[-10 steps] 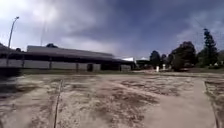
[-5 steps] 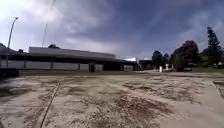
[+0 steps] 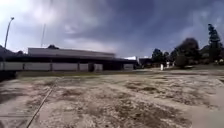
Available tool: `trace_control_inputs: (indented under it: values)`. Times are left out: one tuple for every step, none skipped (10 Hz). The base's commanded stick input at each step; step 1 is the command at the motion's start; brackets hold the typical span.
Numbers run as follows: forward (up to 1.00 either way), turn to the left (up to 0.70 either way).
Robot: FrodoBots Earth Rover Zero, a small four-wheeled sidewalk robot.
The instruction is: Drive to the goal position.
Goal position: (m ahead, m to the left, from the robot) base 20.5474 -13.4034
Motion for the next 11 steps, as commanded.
trace_control_inputs:
  values:
    - [0.7, 0.0]
    - [0.7, 0.0]
    - [0.7, 0.0]
    - [0.7, 0.0]
    - [0.7, 0.0]
    - [0.7, 0.0]
    - [0.7, 0.0]
    - [0.7, 0.0]
    - [0.7, 0.0]
    - [0.7, 0.0]
    - [0.7, 0.0]
